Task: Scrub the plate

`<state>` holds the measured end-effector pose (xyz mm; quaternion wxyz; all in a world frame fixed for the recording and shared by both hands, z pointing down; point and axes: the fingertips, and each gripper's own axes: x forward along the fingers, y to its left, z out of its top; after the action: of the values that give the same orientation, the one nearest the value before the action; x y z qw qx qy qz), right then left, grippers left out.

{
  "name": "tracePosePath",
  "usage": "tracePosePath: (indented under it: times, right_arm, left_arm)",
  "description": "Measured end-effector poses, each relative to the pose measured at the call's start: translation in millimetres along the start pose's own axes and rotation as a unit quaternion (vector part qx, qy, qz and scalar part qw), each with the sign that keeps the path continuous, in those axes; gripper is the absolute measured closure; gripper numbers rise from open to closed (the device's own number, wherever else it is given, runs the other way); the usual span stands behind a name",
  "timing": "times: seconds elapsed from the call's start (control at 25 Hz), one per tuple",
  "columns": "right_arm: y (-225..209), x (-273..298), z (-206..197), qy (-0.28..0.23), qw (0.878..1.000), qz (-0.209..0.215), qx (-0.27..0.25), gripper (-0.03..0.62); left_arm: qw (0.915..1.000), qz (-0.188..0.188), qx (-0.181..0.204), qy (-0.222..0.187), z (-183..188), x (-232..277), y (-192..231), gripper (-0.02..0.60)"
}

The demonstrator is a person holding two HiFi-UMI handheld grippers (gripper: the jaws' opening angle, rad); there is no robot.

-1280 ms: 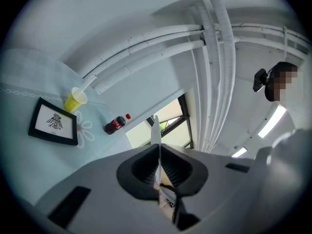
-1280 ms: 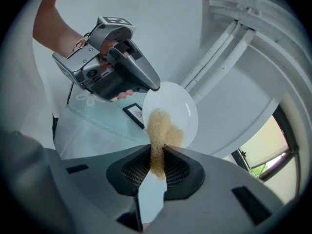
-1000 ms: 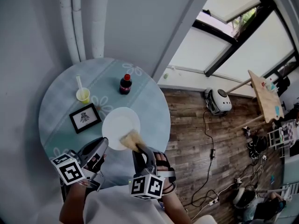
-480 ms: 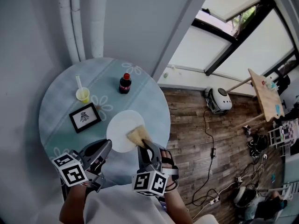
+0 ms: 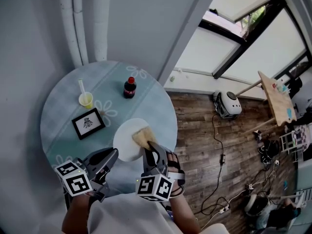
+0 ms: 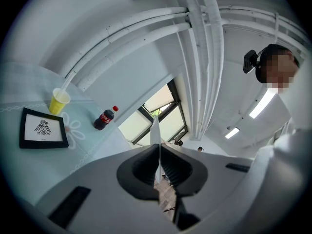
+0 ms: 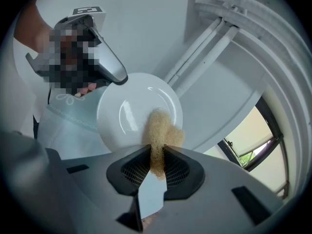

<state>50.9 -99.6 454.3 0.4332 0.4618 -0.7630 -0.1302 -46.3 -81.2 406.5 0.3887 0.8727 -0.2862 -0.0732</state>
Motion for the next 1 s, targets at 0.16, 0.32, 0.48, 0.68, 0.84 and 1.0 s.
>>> tracePosePath:
  times: [0.16, 0.32, 0.48, 0.68, 0.84, 1.0]
  right_arm:
    - [-6.6, -0.4, 7.1, -0.012, 1.000, -0.012, 0.010, 0.526]
    - [-8.8, -1.8, 16.8, -0.023, 0.999, -0.018, 0.020, 0.526]
    - [-12.0, -1.7, 27.1, -0.037, 0.999, -0.018, 0.022, 0.526]
    - [-12.0, -3.7, 39.8, -0.053, 0.998, -0.016, 0.027, 0.526]
    - [-10.6, -5.2, 49.8, -0.066, 0.997, -0.014, 0.025, 0.526]
    - [-8.7, -6.5, 57.0, -0.073, 0.997, -0.006, 0.028, 0.526]
  left_arm:
    - [0.9998, -0.014, 0.006, 0.008, -2.4, 1.5, -4.5, 0.563]
    - [0.9998, -0.010, 0.010, 0.014, -4.4, 2.7, -4.3, 0.563]
    - [0.9998, -0.009, 0.011, 0.014, -3.1, 5.6, -3.6, 0.564]
    - [0.9997, -0.013, 0.013, 0.017, -2.9, 4.7, -4.9, 0.564]
    - [0.9996, -0.014, 0.015, 0.019, -3.4, 4.5, -4.1, 0.564]
    - [0.9997, -0.016, 0.013, 0.016, -2.9, 5.1, -4.1, 0.563]
